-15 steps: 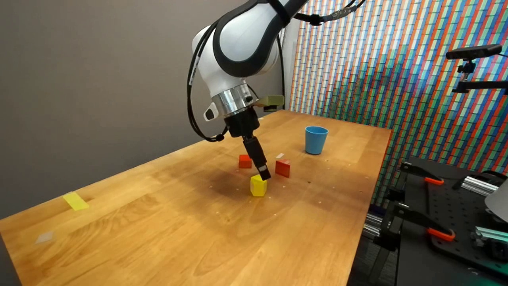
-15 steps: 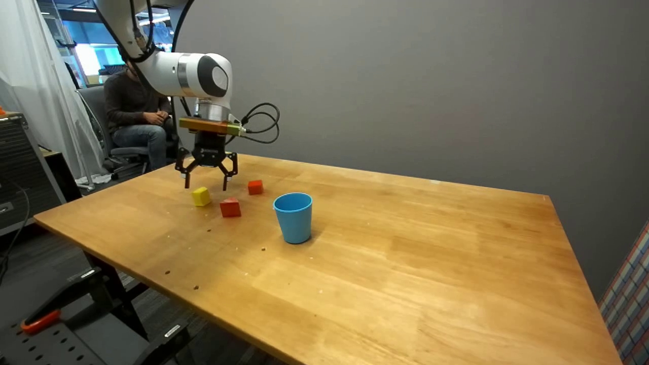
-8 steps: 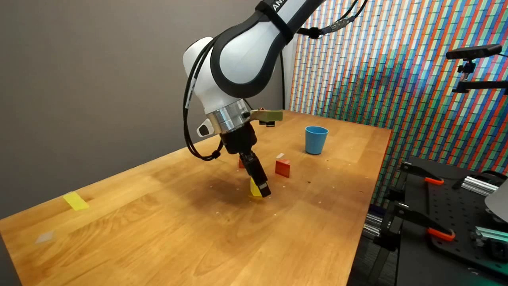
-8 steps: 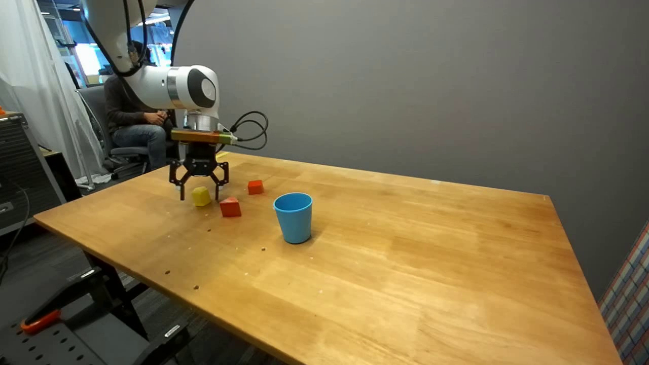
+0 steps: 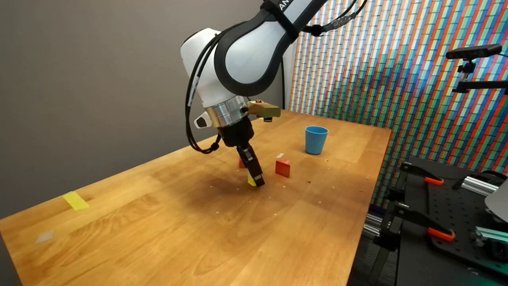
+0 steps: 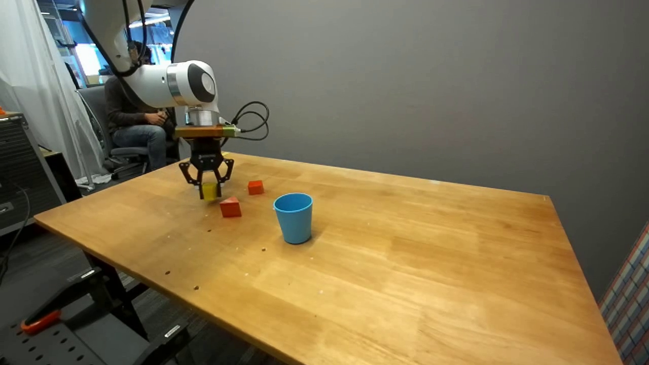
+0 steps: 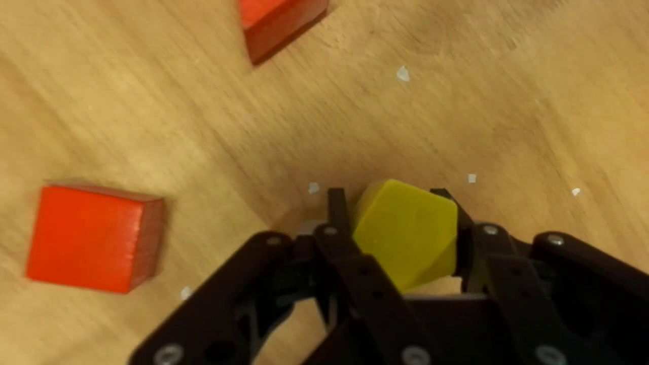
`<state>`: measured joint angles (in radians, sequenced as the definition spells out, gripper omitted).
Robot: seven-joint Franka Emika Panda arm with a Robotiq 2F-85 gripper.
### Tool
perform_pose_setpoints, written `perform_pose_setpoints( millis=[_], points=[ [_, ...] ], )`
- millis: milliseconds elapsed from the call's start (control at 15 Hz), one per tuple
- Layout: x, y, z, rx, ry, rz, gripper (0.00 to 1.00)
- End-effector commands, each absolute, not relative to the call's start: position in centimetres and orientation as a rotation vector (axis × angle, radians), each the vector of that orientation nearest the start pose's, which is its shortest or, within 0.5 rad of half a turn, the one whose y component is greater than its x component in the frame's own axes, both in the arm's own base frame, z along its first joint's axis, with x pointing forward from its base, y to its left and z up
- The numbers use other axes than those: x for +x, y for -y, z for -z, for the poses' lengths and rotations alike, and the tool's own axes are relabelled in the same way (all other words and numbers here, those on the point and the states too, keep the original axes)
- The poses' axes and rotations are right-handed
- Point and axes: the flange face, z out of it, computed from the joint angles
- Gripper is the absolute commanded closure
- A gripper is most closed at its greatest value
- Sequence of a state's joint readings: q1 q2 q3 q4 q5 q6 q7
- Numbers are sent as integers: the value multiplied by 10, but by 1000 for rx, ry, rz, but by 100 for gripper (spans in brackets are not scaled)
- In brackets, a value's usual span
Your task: Put the yellow block in the cup
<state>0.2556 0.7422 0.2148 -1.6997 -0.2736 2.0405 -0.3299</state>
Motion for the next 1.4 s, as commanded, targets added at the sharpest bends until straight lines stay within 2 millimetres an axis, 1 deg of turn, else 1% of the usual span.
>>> perform_pose_setpoints(
  millis=[0, 67, 200, 333, 467, 600, 667, 733, 800, 867, 1000, 1133, 1333],
  points=[
    [574, -229, -200, -3031, 1310, -445, 78],
    [576, -216, -211, -3080, 1247, -416, 78],
    [577, -180, -240, -3170, 1095, -370, 78],
    [576, -138, -265, -3240, 915, -340, 78],
    [572, -91, -281, -3298, 723, -341, 78],
    [568, -46, -287, -3330, 524, -363, 78],
    [565, -23, -287, -3322, 426, -387, 78],
    [562, -4, -288, -3321, 331, -386, 78],
    [559, 14, -285, -3293, 248, -390, 78],
    [556, 29, -282, -3281, 166, -397, 78],
    [553, 54, -269, -3218, 55, -408, 78],
    [551, 68, -258, -3167, -28, -417, 79],
    [551, 79, -244, -3120, -85, -425, 78]
  ],
)
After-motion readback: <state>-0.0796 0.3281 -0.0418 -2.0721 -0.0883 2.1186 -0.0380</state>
